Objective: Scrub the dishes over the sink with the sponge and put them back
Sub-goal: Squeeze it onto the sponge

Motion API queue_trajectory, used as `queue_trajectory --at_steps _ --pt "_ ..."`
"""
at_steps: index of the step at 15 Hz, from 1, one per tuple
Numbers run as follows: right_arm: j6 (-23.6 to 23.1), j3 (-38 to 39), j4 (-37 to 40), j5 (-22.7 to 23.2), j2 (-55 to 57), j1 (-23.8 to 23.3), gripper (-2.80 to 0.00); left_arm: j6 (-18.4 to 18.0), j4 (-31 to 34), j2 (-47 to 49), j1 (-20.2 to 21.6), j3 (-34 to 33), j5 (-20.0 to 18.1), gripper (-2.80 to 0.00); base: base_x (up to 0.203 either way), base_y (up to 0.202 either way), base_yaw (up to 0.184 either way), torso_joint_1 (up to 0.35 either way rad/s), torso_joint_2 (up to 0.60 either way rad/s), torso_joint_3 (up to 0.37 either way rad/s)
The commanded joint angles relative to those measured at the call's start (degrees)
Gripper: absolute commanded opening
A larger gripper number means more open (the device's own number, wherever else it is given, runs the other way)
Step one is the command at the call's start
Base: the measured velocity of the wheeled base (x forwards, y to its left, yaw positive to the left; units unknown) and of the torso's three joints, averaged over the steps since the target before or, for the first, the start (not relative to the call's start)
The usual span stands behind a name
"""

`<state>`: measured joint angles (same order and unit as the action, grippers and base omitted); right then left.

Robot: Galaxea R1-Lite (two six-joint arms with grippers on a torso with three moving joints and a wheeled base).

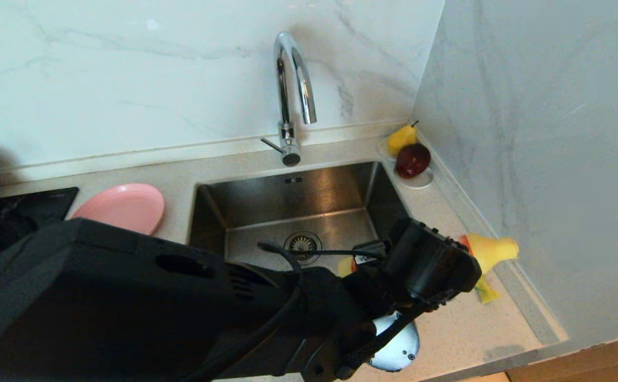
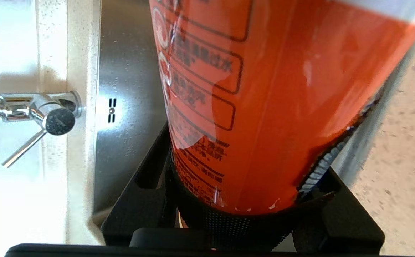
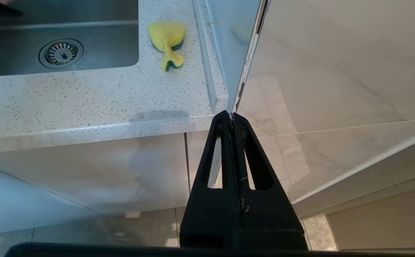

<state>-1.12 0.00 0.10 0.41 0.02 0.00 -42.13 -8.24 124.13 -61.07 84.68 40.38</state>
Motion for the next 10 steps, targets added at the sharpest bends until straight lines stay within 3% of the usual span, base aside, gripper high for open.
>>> queue_trajectory --at_steps 1,5,10 --pt "-0.02 0.0 -0.01 0.02 -0.02 0.0 -2.8 -0.63 -0.02 3.37 -0.04 2.06 1.38 -2.8 0.0 0.0 0.0 0.0 0.0 0.0" --pt "-0.02 0.0 -0.01 0.02 -0.02 0.0 -2.8 -1.0 1.88 6.65 -0.17 5.28 5.59 -2.8 0.0 0.0 0.0 0.0 0.0 0.0" --pt "-0.02 0.0 -0.01 0.02 -0.02 0.0 -2.8 -1.13 2.95 10.05 -0.27 8.7 6.9 -2.8 0.0 0.0 0.0 0.0 0.0 0.0"
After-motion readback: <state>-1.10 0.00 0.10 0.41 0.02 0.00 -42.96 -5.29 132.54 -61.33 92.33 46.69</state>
